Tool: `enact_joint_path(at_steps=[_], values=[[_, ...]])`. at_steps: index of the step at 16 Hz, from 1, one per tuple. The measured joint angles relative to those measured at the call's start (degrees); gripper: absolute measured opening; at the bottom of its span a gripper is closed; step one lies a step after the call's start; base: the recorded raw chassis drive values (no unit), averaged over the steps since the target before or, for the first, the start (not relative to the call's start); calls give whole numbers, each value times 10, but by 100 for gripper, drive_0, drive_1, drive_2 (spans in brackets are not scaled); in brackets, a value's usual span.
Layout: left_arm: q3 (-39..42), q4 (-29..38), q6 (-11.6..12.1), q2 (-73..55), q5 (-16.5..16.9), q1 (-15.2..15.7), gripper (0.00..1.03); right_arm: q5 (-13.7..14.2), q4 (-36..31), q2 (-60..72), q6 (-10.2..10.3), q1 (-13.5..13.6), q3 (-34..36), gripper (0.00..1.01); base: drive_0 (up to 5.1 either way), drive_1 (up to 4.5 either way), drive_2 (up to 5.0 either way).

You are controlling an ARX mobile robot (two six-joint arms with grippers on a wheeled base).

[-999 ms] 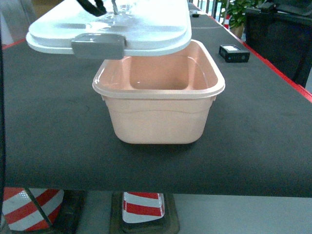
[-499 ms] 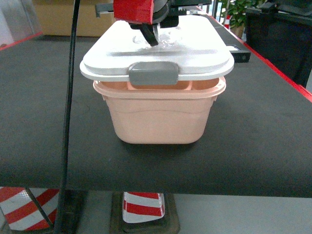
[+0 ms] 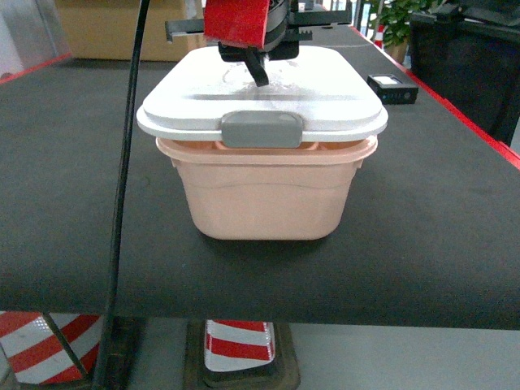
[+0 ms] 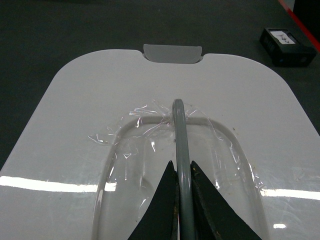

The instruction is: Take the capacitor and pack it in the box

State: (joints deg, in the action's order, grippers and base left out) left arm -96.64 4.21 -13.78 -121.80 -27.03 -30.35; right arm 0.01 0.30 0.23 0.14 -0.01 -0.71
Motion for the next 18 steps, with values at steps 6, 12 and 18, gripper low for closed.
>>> enact_joint_path(at_steps=[6,12,18], values=[[-3,7,-9,0,-9,-1,40,0,0,0,0,0,0,98,0,0,0],[28,55,-6,35,-12,-2,97,0,0,0,0,0,0,98,0,0,0],[219,208,65,249,0,0,98,0,0,0,0,0,0,98,0,0,0]])
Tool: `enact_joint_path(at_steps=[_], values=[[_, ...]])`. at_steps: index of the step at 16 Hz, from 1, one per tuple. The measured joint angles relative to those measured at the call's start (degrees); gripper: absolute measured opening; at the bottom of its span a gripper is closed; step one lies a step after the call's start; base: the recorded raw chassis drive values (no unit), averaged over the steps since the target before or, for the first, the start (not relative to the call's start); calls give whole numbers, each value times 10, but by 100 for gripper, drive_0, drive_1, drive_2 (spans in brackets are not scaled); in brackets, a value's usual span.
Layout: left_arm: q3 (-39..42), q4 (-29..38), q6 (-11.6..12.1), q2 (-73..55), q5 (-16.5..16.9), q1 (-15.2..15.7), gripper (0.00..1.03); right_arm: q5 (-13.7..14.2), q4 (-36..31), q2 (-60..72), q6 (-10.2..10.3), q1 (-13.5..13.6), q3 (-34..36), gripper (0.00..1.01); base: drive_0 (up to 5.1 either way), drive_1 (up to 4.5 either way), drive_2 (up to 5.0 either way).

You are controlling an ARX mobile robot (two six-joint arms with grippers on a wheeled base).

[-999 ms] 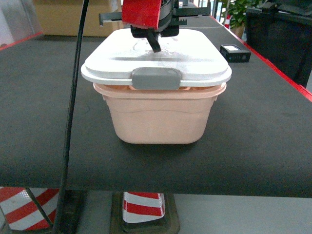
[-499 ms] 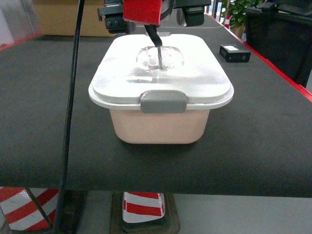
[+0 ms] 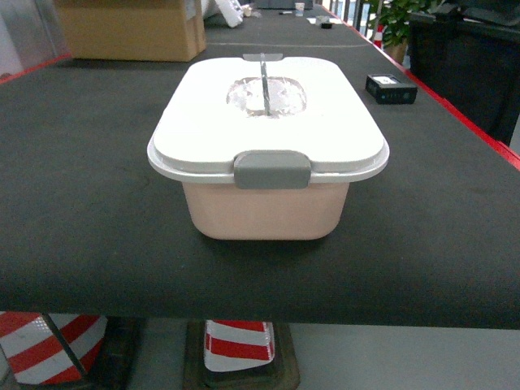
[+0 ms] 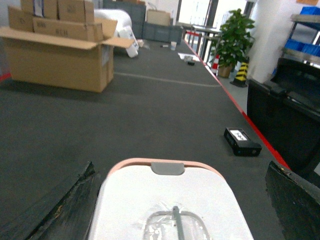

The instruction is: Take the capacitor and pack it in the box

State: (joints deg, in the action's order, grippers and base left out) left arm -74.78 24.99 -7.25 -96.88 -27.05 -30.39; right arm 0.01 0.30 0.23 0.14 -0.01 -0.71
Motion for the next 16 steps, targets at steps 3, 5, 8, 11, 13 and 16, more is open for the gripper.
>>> enact_joint_path(at_steps=[3,5,8,11,13,16], values=[[242,123,50,196,-14,30,98,0,0,0,0,0,0,98,0,0,0],[385,141,76,317,-21,58,98,0,0,0,0,0,0,98,0,0,0],[552,44,72,501,31,102,98,0,0,0,0,0,0,98,0,0,0],[550,20,62,530,47,108,95,0,0,0,0,0,0,98,0,0,0],[588,-23,64,581,118,154,69,0,0,0,0,0,0,98,0,0,0],[613,-23,64,607,137,177,54,0,0,0,0,0,0,98,0,0,0]])
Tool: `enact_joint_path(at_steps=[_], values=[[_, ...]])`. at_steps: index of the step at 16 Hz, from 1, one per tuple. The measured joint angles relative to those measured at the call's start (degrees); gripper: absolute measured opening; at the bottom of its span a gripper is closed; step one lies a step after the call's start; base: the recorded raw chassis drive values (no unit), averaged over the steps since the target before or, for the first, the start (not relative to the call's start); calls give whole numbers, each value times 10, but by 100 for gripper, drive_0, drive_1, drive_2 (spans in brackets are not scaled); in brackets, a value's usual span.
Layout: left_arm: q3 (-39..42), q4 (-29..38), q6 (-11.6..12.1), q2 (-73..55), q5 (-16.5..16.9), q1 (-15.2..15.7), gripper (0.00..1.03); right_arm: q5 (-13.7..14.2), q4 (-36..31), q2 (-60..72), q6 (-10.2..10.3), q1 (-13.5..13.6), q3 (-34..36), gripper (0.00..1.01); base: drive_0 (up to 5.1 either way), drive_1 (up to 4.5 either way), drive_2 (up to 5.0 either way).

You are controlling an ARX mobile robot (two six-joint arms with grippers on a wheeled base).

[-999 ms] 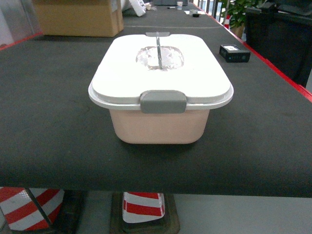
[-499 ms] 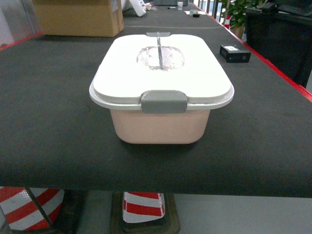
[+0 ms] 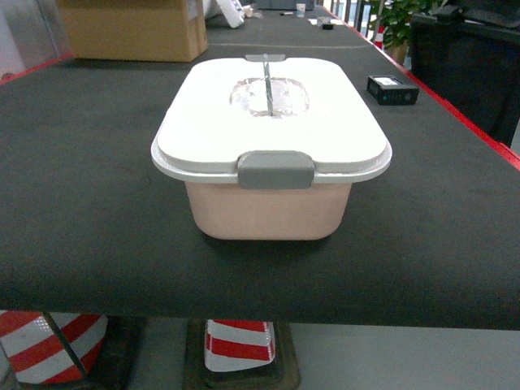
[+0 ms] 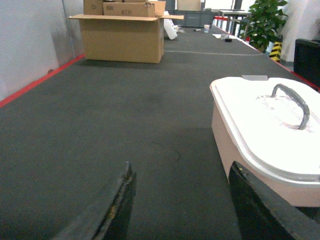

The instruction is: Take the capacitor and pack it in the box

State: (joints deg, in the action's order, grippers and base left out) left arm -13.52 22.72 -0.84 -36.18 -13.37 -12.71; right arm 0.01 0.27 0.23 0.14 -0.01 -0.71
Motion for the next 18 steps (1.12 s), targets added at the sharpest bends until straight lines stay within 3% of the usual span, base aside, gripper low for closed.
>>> enact_joint_path(at_steps=[4,6,7,8,18], values=[[60,-16,0,73,57,53,2,0,0,0,0,0,0,98,0,0,0],[74,-24,0,96,71,68,2,0,0,0,0,0,0,98,0,0,0],[83,-35,2,115,120,109,2,0,0,0,0,0,0,98,0,0,0],[88,-40,2,124,130,125,2,0,0,0,0,0,0,98,0,0,0],[128,-92,2,226,134,126,2,0,0,0,0,0,0,98,0,0,0]])
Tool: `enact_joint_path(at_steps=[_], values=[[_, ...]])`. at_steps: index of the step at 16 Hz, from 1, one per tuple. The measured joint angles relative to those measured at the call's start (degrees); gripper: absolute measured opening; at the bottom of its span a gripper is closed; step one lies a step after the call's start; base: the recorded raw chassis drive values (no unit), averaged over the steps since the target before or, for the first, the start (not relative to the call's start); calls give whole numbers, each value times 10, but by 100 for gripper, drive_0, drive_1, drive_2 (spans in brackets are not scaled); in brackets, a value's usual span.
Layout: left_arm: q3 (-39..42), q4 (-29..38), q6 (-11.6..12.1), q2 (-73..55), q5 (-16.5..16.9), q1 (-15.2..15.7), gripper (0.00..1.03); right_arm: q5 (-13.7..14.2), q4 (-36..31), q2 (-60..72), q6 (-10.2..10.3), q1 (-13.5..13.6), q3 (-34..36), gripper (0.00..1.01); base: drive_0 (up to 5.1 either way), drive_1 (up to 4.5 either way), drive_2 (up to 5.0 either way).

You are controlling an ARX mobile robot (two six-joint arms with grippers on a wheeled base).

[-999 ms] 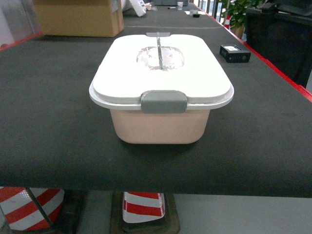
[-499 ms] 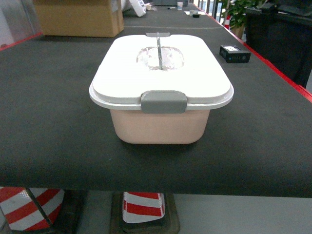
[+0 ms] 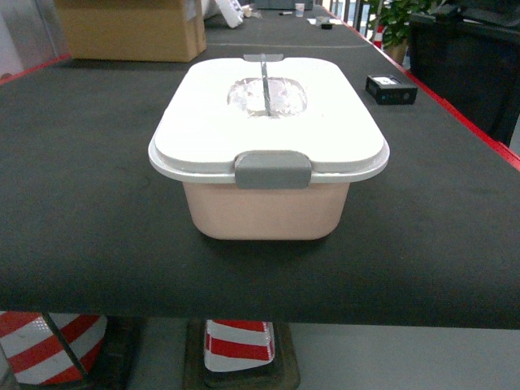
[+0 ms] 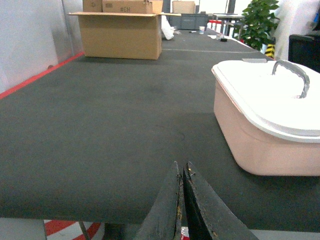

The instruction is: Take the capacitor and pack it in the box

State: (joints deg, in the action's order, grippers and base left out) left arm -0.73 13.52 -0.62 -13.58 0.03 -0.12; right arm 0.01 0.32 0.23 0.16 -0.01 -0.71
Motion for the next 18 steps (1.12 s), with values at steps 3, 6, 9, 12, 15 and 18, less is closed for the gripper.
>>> enact_joint_path(at_steps=[3,6,9,12,15,18], values=[[0,-33,0,32,0,0,2,0,0,0,0,0,0,98,0,0,0],[-1,-125,0,132,0,0,2,0,0,0,0,0,0,98,0,0,0],[0,-140,0,132,0,1,2,0,0,0,0,0,0,98,0,0,0],[0,-137,0,132,0,1,20,0,0,0,0,0,0,98,0,0,0],[0,-137,0,132,0,1,55,0,0,0,0,0,0,98,0,0,0],[0,-137,0,132,0,1,83,0,0,0,0,0,0,98,0,0,0]])
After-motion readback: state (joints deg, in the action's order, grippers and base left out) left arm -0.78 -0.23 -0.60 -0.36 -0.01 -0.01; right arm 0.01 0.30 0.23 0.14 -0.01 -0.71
